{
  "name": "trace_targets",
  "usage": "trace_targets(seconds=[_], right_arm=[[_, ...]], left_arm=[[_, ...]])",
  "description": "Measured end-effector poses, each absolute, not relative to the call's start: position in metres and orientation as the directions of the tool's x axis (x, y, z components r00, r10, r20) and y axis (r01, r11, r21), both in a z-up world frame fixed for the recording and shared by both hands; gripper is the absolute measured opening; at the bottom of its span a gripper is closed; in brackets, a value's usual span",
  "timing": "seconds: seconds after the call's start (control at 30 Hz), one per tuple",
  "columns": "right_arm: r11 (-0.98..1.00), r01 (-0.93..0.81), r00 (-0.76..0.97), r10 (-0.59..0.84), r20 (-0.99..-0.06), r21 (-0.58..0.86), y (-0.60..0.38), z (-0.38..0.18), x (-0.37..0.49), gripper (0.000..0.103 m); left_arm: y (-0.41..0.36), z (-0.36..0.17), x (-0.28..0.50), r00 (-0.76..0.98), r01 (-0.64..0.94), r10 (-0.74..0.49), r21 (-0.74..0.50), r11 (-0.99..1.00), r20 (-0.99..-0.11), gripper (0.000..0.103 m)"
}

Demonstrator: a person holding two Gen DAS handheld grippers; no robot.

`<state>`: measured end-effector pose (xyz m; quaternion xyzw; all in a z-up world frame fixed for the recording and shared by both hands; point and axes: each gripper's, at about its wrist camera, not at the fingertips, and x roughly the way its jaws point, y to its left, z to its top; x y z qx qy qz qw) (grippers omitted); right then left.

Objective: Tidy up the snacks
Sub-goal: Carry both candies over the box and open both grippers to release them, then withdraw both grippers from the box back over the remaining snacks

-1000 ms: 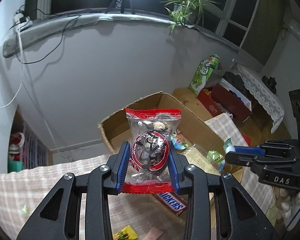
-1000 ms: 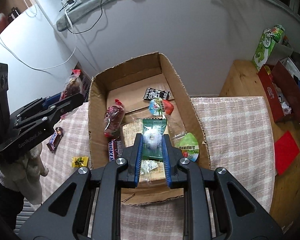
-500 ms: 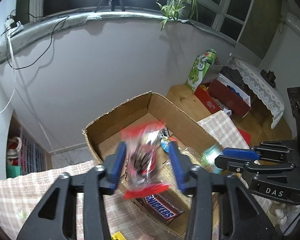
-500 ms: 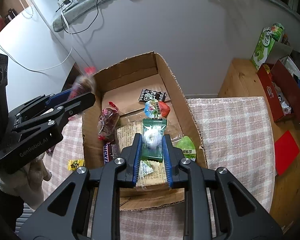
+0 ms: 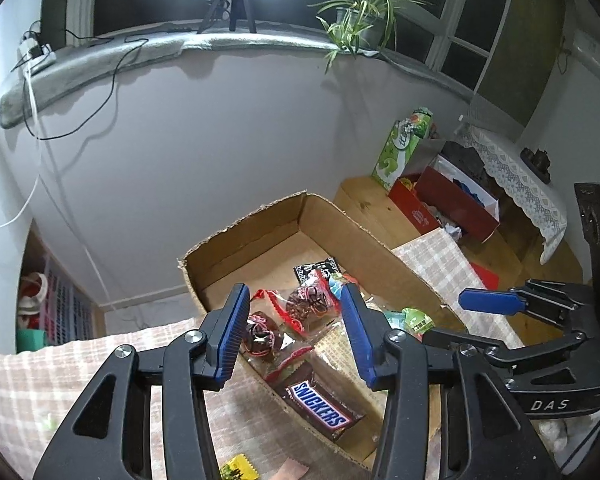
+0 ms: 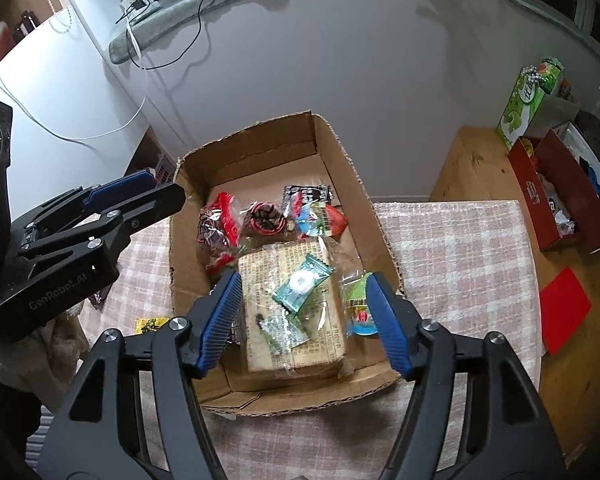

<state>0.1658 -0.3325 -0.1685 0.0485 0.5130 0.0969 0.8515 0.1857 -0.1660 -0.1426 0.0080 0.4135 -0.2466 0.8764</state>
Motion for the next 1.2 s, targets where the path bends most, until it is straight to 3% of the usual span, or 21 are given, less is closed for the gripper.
trace_targets(seconds=[0.37,0.47,0.73,1.2], right_arm=[[0.969,-0.133,0.460,0.247,-0.853,0.209,-0.324,-0.160,0.150,0.068],[0.964,-0.138,0.461,0.264,-0.847,0.226,-0.321,-0.156,0.144,0.068],[0.947,-0.176,0.457,0.319,-0.830,0.267,-0.300,-0.146,0.129,0.068],[0.899,-0.337,0.335,0.392,-0.857,0.280,-0.213,-0.182,0.103,0.068]], left_arm=[[-0.149,-0.122,0.152,0.549,0.417,-0.329,-0.089,0.905,-0.769,0.046],[-0.142,-0.118,0.140,0.543,0.422,-0.322,-0.079,0.903,-0.775,0.059],[-0.105,-0.117,0.121,0.561,0.374,-0.301,-0.088,0.923,-0.771,0.059],[0.001,-0.174,0.092,0.494,0.188,-0.189,-0.108,0.976,-0.849,0.059]])
